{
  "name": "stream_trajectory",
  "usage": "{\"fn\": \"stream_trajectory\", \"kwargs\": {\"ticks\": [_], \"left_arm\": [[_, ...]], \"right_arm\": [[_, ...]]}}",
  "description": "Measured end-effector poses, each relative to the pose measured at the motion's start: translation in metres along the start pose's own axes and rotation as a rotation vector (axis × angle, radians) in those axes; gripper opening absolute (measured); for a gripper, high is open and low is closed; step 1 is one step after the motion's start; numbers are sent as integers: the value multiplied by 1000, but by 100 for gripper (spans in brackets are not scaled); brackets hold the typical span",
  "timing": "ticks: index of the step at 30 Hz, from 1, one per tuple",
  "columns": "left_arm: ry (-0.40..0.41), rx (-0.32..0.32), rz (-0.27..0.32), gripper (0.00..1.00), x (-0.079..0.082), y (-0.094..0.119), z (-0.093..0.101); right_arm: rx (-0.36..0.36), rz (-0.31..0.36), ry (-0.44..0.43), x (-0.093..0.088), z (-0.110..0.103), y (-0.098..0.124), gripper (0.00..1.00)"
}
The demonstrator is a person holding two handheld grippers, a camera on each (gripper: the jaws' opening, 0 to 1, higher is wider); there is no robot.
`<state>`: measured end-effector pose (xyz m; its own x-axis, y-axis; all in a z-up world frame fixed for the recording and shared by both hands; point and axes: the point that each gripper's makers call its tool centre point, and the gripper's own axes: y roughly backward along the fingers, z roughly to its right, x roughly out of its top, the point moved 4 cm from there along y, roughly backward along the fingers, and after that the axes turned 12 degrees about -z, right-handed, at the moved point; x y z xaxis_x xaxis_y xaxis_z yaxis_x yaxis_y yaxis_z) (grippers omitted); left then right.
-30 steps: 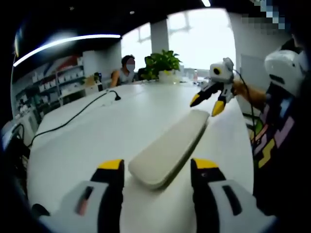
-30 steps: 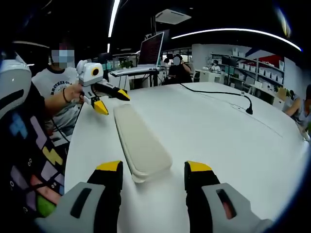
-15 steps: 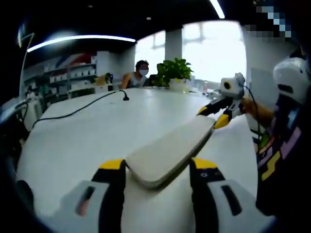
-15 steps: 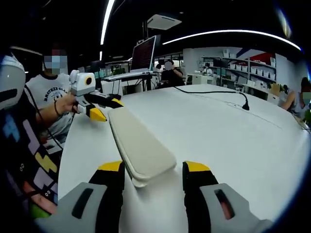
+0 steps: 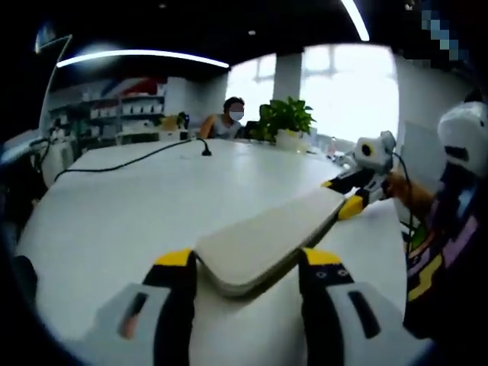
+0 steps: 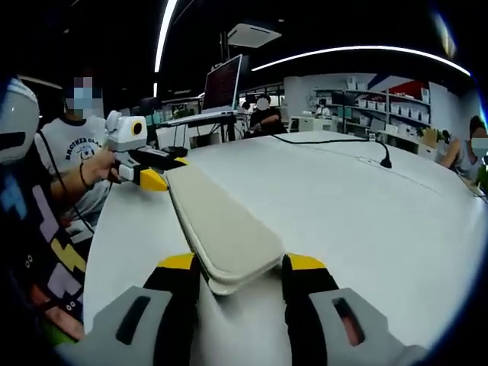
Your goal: Arrange the utensils inside the cutlery case until each visible utensil rests in its matching compartment.
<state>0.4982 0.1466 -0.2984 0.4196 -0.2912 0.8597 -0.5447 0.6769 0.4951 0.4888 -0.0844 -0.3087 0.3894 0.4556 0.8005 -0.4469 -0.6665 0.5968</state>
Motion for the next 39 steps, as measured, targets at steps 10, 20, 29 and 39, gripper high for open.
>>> {"fn": "stream_trajectory", "kwargs": {"ticks": [10,20,29,39], "left_arm": [[6,28,12,55,-4,-4,7],[7,53,55,56,6,-5,15],[-19,49,101,55,35,-24,24],[-31,41,110,55,54,-51,27]], "right_arm": [[-9,31,22,-1,0,0,41],[-29,50,50,1,6,7,40],[-45,120,39,10,35,34,42],[-84,130,59,10,64,49,43]]}}
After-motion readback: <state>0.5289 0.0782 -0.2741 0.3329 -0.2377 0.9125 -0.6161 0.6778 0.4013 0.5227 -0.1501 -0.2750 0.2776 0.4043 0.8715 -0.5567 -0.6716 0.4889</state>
